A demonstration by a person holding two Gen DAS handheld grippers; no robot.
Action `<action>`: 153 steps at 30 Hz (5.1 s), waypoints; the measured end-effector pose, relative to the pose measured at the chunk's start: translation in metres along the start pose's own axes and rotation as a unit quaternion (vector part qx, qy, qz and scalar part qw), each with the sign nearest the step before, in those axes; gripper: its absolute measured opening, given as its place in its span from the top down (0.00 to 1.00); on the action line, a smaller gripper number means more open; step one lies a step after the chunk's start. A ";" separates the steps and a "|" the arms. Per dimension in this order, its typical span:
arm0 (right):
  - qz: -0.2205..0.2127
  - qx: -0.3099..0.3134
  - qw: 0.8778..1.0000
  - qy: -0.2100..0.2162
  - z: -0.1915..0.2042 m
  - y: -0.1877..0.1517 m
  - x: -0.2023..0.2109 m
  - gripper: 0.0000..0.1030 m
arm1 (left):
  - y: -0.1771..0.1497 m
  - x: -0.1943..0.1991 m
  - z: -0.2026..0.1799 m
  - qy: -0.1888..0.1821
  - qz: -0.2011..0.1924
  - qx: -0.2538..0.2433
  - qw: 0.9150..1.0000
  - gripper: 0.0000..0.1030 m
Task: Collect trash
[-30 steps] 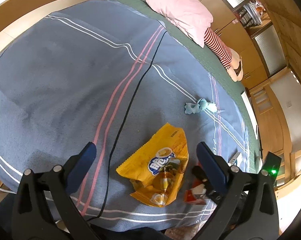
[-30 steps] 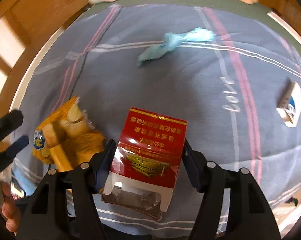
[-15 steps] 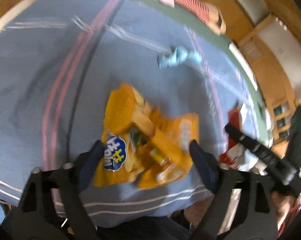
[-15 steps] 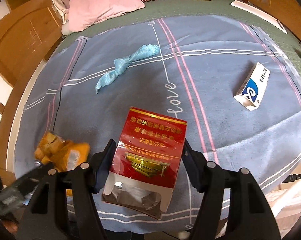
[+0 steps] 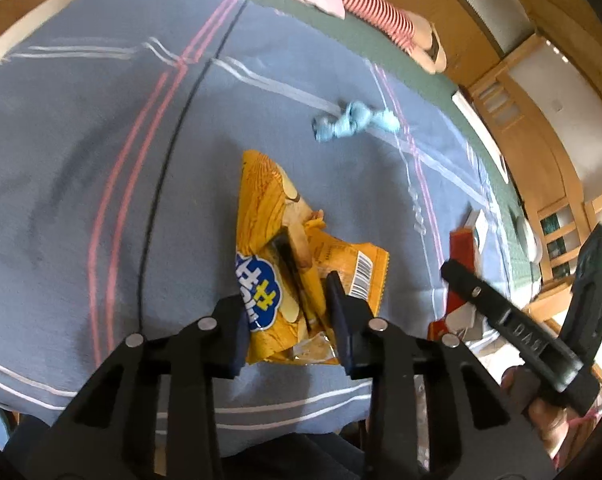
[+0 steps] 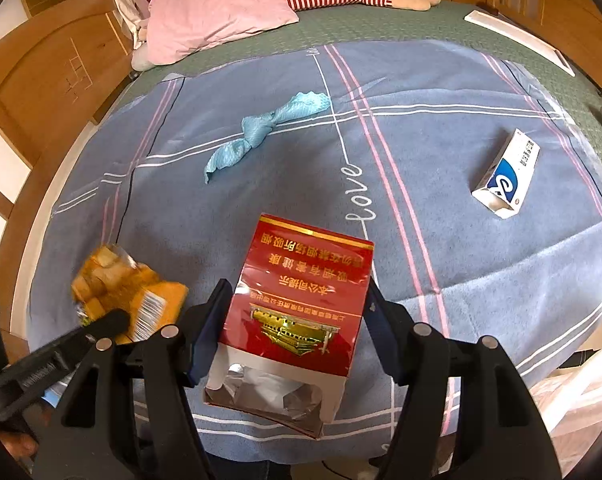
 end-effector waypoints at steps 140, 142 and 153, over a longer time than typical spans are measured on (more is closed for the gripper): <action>0.090 -0.076 0.993 -0.016 -0.067 0.000 -0.049 0.42 | 0.021 -0.020 -0.033 0.030 0.002 -0.121 0.992 0.38; 0.090 -0.070 0.993 -0.030 -0.066 0.000 -0.053 0.42 | 0.018 -0.034 -0.035 0.042 0.014 -0.128 0.991 0.38; 0.080 -0.013 0.993 -0.086 -0.059 -0.005 -0.060 0.42 | 0.000 -0.047 -0.022 0.083 0.031 -0.146 0.985 0.70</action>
Point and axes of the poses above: each gripper's, at about its wrist camera, not at the fingertips, and x roughly against the way its jaws point, z to its left, y to its top, the point moved 8 cm from there along -x, roughly the way its jaws point, and after that the axes turned 3 degrees about x, right-handed, at the moved point
